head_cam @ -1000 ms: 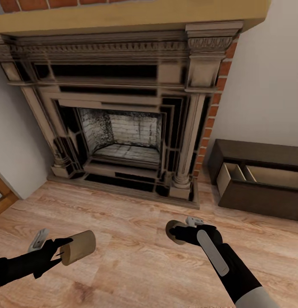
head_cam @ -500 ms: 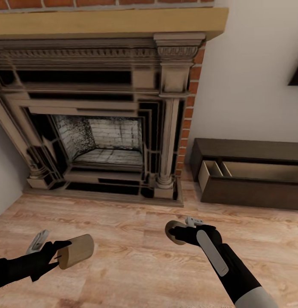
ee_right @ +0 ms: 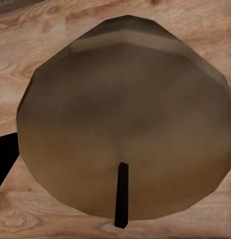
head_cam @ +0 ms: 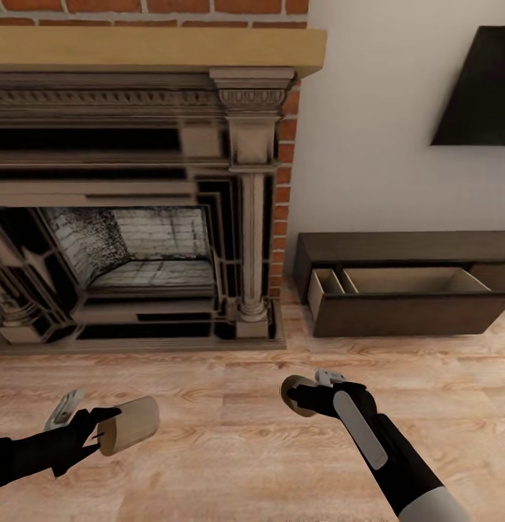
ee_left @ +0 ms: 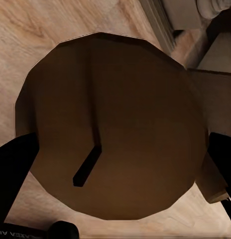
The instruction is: Place each of the two pumpkins and all three candles from the living room inside a cabinet in the living room (use any cabinet), then make sure every cabinet is closed, and position the cauldron so it is next to a table in the living room.
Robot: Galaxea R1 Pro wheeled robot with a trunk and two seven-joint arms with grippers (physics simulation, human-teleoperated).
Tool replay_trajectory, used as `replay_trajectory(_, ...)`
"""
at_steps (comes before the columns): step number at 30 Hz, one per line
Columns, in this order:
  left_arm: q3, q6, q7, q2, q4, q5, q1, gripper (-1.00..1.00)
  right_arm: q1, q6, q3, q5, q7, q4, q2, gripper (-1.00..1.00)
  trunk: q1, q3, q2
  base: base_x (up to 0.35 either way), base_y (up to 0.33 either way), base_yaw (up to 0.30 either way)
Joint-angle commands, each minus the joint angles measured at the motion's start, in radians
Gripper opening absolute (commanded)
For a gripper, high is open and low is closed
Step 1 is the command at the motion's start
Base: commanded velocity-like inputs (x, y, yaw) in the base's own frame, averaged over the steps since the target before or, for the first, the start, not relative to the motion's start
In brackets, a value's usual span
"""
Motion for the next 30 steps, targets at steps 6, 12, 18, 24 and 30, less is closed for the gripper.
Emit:
replay_trajectory(6,0.002,0.001,0.010,0.000,-0.001,0.014,0.000,-1.00,-0.001,-0.001,0.003,-0.013,-0.007,0.024,-0.001,-1.00,-0.023,0.011,0.042,0.000,0.000,-0.206)
replay_trajectory(12,0.001,0.001,0.010,-0.001,-0.001,0.015,0.000,-1.00,-0.001,-0.002,-0.001,-0.015,-0.004,0.054,-0.001,-1.00,-0.046,0.022,0.084,0.000,0.000,-0.183)
replay_trajectory(18,0.001,0.001,0.010,-0.001,-0.001,0.015,0.000,-1.00,-0.001,-0.041,-0.001,-0.017,-0.002,0.097,0.000,-1.00,-0.069,0.033,0.126,0.000,0.000,-0.168)
replay_trajectory(24,0.001,0.001,0.010,-0.001,-0.001,0.015,0.000,-1.00,-0.001,-0.052,-0.002,-0.017,-0.004,0.113,-0.001,-1.00,-0.092,0.047,0.168,0.000,0.000,-0.112)
replay_trajectory(30,0.001,0.001,0.010,-0.001,-0.001,0.015,0.000,-1.00,-0.001,-0.054,-0.002,-0.016,-0.004,0.153,0.001,-1.00,-0.115,0.066,0.210,0.000,0.000,-0.010)
